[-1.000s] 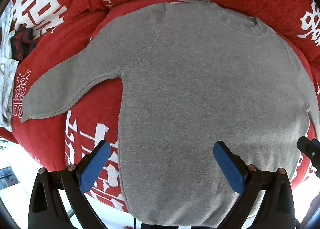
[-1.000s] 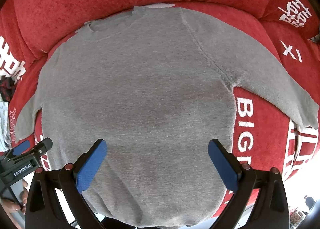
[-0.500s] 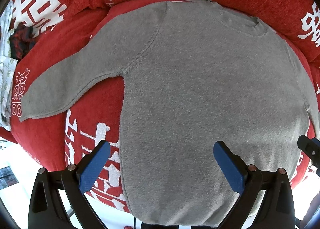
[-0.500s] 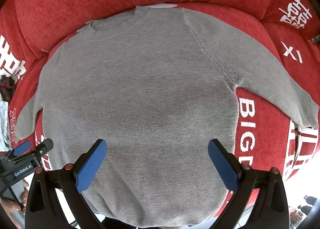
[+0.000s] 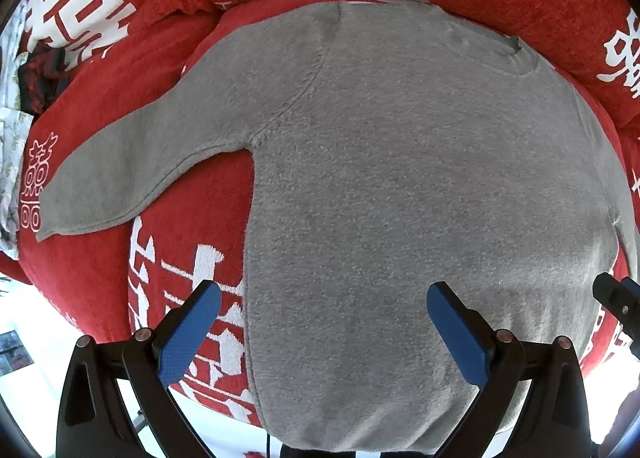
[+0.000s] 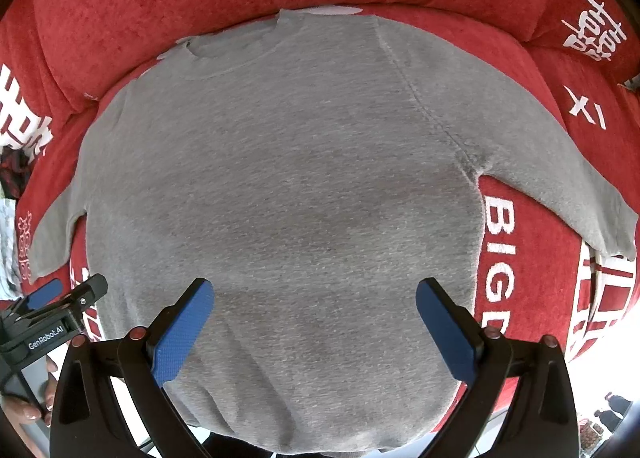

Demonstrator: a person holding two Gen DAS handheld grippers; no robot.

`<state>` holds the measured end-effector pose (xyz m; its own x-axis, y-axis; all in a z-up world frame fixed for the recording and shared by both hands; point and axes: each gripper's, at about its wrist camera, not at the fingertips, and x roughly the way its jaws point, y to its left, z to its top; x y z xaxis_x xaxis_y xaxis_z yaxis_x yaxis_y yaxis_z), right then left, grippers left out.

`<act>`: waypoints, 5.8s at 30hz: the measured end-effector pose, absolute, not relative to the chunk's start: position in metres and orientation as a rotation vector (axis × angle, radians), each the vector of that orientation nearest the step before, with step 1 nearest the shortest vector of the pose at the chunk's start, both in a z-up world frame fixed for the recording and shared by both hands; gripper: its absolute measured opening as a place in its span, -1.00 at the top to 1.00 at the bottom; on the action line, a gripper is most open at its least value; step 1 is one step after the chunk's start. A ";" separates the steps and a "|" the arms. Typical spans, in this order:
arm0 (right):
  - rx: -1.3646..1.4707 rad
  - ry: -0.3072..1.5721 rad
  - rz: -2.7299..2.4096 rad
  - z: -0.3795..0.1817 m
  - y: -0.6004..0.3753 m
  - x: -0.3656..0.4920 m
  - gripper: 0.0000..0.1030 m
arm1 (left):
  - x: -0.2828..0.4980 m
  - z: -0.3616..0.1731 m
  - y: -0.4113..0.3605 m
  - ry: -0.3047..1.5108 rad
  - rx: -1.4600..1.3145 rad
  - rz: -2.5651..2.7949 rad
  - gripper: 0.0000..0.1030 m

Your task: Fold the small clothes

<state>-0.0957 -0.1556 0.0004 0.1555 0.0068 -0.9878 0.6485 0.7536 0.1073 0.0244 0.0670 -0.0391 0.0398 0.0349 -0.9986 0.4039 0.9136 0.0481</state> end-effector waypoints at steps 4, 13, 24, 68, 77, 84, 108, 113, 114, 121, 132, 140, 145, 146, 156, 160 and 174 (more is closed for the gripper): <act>0.595 1.352 -0.500 0.001 -0.155 -0.095 -0.97 | 0.025 -0.039 0.069 1.516 0.350 -0.293 -1.00; 0.590 1.354 -0.498 0.002 -0.148 -0.093 -0.97 | 0.027 -0.040 0.077 1.520 0.338 -0.296 -1.00; 0.583 1.358 -0.495 0.004 -0.136 -0.091 -0.97 | 0.029 -0.045 0.094 1.541 0.292 -0.300 -1.00; 0.472 1.407 -0.293 -0.011 -0.014 -0.011 -0.97 | 0.159 -0.097 0.408 1.239 -0.575 0.035 0.83; 0.541 1.362 -0.334 -0.003 -0.025 -0.024 -0.97 | 0.173 -0.041 0.357 1.117 -0.424 -0.175 0.85; 0.606 1.312 -0.365 0.002 -0.055 -0.048 -0.97 | 0.178 0.012 0.242 1.031 -0.343 -0.471 0.85; 0.713 1.242 -0.517 -0.016 -0.181 -0.117 -0.97 | 0.058 -0.033 0.035 1.244 0.178 -0.588 0.97; 0.528 1.180 -0.382 0.003 -0.153 -0.029 -0.97 | 0.070 -0.024 0.092 1.226 0.197 -0.441 0.97; 0.486 1.170 -0.360 0.006 -0.146 -0.011 -0.97 | 0.072 -0.027 0.102 1.237 0.201 -0.416 0.97; 0.193 1.177 -0.291 -0.014 -0.099 0.118 -0.97 | 0.075 -0.040 0.130 1.257 0.200 -0.325 0.97; 0.528 1.021 -0.345 -0.020 -0.160 0.073 0.74 | 0.093 -0.041 0.142 1.296 0.200 -0.242 0.97; 1.043 0.943 -0.471 -0.069 -0.229 -0.047 -0.19 | 0.101 -0.049 0.125 1.320 0.240 -0.227 -0.96; 1.068 0.951 -0.558 -0.059 -0.230 -0.093 -0.32 | 0.096 -0.039 0.106 1.246 0.318 -0.241 -0.97; 1.050 0.957 -0.579 -0.053 -0.230 -0.095 -0.32 | 0.098 -0.039 0.104 1.246 0.324 -0.241 -0.97; 0.622 1.103 -0.577 -0.029 -0.241 0.028 -0.32 | 0.146 -0.063 0.089 1.352 0.257 -0.279 -0.97; 0.452 1.324 -0.706 -0.073 -0.244 0.073 -0.25 | 0.166 -0.076 0.070 1.357 0.274 -0.298 -0.97; 1.140 0.861 -0.764 -0.065 -0.278 -0.167 -0.19 | 0.197 -0.098 0.051 1.410 0.257 -0.347 -0.97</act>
